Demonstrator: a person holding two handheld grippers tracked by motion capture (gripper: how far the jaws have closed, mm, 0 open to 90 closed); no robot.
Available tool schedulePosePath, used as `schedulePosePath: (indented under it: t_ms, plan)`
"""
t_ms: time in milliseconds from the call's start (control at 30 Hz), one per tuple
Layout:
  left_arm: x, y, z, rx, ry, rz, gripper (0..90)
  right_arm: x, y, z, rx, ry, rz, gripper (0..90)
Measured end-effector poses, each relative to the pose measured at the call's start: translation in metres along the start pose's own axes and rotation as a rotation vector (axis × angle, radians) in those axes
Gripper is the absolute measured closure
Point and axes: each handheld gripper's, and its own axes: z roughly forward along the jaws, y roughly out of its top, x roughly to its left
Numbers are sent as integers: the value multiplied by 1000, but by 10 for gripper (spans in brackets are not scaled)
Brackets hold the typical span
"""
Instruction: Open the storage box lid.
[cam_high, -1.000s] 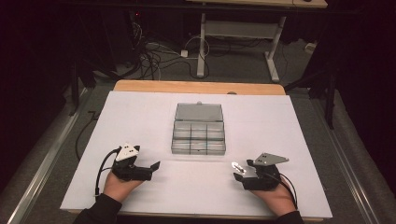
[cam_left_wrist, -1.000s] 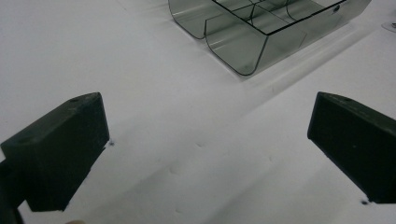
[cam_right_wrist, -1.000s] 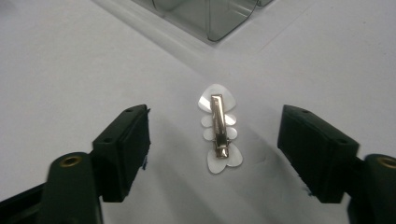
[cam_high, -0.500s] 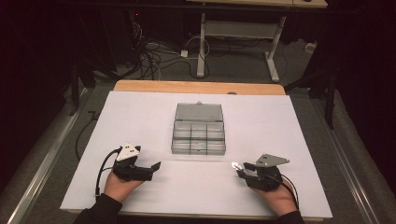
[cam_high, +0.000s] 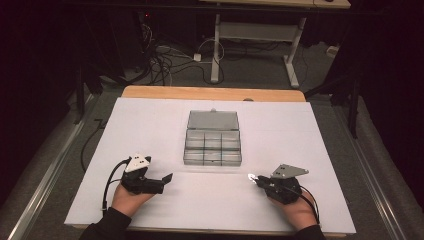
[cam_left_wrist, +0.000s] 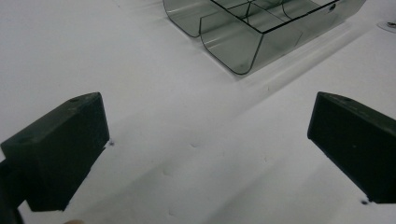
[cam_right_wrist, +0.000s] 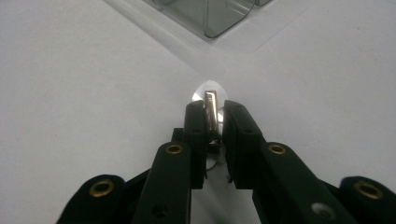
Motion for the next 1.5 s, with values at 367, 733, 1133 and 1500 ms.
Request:
schedulePosePath:
  t_ms: [367, 733, 1133, 1500]
  plan:
    - [0, 0, 0, 0, -1, -3, 0, 4, 1, 2, 9, -27, -45, 828]
    - [0, 0, 1, -2, -9, -6, 0, 2, 1, 2, 5, -18, -41, 839]
    - [0, 0, 1, -21, -27, -2, 0, 2, 2, 2, 12, -14, -35, 840]
    - [0, 0, -4, -31, -18, -4, 0, 3, 5, 1, -1, -15, -41, 840]
